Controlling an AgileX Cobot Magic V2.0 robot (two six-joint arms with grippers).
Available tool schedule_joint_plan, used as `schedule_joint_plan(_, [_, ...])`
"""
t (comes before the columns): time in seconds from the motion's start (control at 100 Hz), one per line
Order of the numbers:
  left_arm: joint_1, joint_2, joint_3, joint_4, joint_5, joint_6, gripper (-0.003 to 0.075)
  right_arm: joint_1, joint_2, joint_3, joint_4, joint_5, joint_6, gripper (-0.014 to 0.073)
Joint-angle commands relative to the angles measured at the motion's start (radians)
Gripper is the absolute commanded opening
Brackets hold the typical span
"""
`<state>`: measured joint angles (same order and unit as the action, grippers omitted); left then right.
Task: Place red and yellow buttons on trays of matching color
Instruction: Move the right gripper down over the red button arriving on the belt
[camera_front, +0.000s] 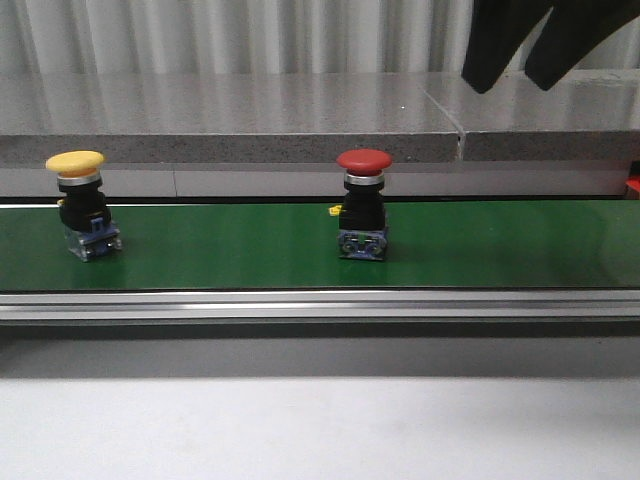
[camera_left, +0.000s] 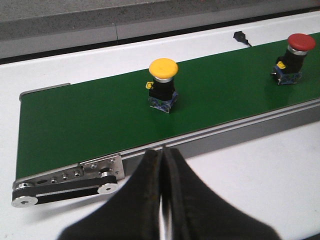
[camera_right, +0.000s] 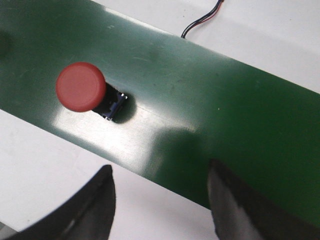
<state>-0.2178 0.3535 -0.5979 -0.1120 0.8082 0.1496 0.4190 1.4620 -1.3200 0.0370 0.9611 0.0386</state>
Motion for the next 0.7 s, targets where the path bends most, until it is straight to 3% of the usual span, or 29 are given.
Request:
schedule_joint_plan(0.0, [-0.008,0.008,-0.025,-0.019,-0.065,-0.003,-0.0021,0.001,0.022,-0.088,0.029,0.037,-0.065,0.0428])
schedule_joint_plan(0.31, [-0.008,0.008,-0.025,-0.019,-0.065,-0.003,-0.0021,0.001,0.197,-0.235,0.117,0.195,-0.24,0.0421])
schedule_joint_plan(0.69, [-0.008,0.008,-0.025,-0.019,-0.065,-0.003,-0.0021,0.001,0.308,-0.243,0.117,0.123,-0.252,0.0421])
